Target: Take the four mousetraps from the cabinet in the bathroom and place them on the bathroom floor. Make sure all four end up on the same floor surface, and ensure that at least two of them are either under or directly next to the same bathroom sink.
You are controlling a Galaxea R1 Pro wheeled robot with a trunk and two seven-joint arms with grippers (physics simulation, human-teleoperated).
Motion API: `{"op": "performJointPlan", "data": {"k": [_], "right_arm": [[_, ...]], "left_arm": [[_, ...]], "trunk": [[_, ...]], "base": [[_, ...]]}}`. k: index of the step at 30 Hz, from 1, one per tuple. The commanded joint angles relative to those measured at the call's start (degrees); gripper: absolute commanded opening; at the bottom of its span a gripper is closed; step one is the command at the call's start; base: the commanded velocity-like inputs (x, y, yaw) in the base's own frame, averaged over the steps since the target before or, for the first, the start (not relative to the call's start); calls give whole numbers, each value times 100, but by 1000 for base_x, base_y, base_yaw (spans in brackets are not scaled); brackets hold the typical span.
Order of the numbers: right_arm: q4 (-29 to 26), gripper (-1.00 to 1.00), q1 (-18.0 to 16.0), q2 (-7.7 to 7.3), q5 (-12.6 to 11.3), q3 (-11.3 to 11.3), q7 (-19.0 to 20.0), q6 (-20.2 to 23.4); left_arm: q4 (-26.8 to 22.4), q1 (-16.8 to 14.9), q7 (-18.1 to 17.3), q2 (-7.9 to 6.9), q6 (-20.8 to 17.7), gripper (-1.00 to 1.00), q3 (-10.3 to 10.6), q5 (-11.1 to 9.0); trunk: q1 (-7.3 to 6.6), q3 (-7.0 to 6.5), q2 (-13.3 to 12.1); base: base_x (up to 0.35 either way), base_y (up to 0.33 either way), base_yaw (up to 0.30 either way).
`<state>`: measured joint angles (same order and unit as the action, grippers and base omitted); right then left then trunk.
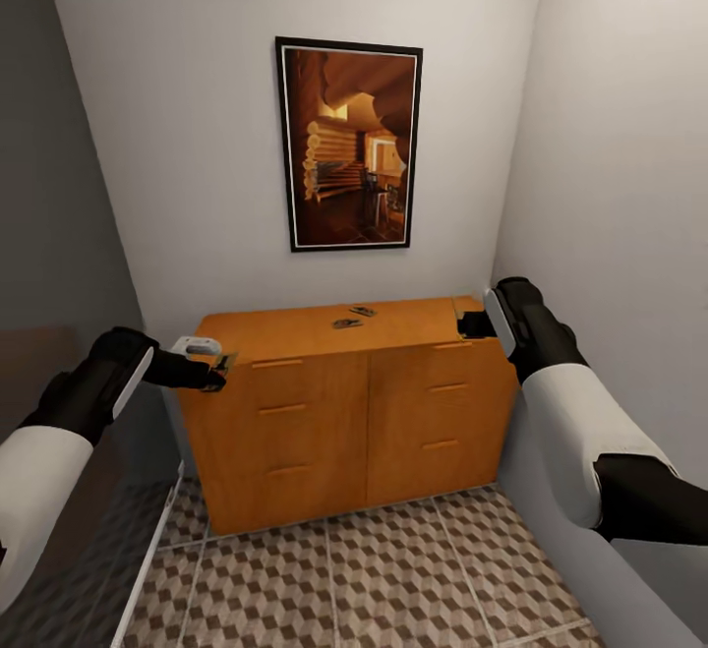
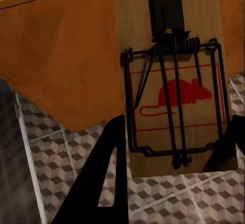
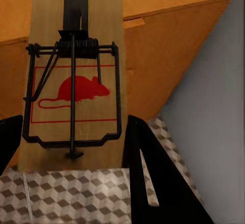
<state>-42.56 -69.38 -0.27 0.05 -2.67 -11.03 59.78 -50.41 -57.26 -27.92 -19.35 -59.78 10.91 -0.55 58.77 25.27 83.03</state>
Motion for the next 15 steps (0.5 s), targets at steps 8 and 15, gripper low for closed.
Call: {"op": "performJointPlan", "data": {"k": [8, 15], "right_arm": [[-43, -100, 373, -1, -6, -6, 81, 22], [-43, -100, 605, -8, -5, -6, 108, 22]], "left_arm": [[-82, 29, 24, -3, -16, -100, 11, 22], [-117, 75, 428, 16, 49, -100, -4, 9]], "trunk": [[-4, 7, 5], [-4, 7, 5]], "base": [[-345, -76, 0], [-345, -77, 0]]}}
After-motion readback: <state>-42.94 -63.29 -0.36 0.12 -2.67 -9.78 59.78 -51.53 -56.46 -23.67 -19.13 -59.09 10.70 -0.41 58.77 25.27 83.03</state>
